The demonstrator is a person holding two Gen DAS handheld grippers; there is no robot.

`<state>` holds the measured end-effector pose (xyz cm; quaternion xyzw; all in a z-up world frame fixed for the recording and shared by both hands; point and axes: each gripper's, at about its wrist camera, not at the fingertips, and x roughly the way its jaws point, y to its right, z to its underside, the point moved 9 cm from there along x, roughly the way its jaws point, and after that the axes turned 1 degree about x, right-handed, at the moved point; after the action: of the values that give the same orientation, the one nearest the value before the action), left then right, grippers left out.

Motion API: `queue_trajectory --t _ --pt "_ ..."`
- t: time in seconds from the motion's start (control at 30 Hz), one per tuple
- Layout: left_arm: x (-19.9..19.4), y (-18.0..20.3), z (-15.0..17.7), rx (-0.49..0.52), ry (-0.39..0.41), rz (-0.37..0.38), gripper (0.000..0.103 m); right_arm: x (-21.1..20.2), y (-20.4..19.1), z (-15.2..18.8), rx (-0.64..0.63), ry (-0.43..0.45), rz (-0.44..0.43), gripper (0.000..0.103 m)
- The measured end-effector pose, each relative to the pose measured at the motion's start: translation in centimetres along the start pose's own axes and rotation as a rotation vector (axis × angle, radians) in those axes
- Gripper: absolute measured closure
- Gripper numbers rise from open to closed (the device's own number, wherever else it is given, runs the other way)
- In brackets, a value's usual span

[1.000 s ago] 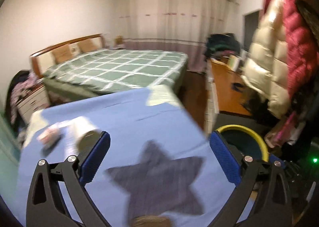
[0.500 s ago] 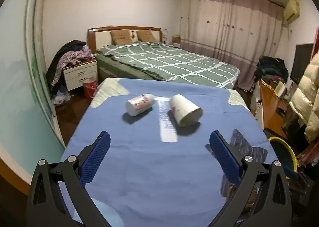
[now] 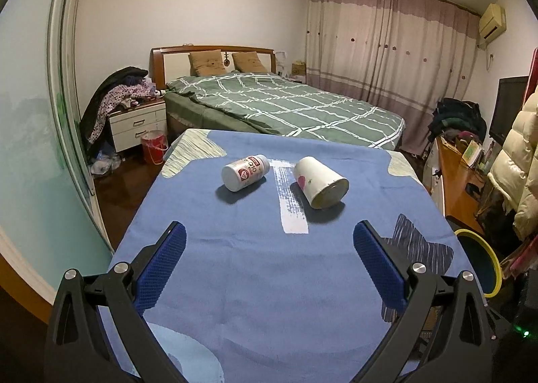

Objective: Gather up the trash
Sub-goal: 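Grasp the dark brown square container with the right gripper, then carry the brown container over the bin and open the right gripper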

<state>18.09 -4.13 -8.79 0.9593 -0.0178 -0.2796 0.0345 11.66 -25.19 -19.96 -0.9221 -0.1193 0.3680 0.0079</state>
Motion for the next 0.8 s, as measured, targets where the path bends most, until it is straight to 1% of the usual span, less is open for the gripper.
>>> queue_trajectory --t 0.17,0.23,0.47,0.57,0.7,0.8 --pt "0.4 0.5 0.1 0.007 -0.011 0.003 0.005 0.9 0.0 0.4 -0.002 -0.027 0.013 0.029" --pt "0.6 0.7 0.1 0.007 -0.017 0.005 0.005 1.3 0.0 0.6 -0.004 -0.035 0.019 0.032" --pt "1.1 0.9 0.3 0.007 -0.026 0.004 0.005 1.2 0.4 0.5 0.013 -0.030 0.004 0.034" --pt "1.2 0.9 0.4 0.006 -0.031 0.002 0.005 0.6 0.9 0.1 0.029 -0.015 0.007 0.034" --pt "1.5 1.0 0.6 0.009 -0.037 0.003 0.005 -0.3 3.0 -0.8 0.067 0.018 0.039 0.034" --pt "1.8 1.4 0.7 0.016 -0.042 0.004 0.005 -0.9 5.9 -1.6 0.117 0.038 0.082 0.033"
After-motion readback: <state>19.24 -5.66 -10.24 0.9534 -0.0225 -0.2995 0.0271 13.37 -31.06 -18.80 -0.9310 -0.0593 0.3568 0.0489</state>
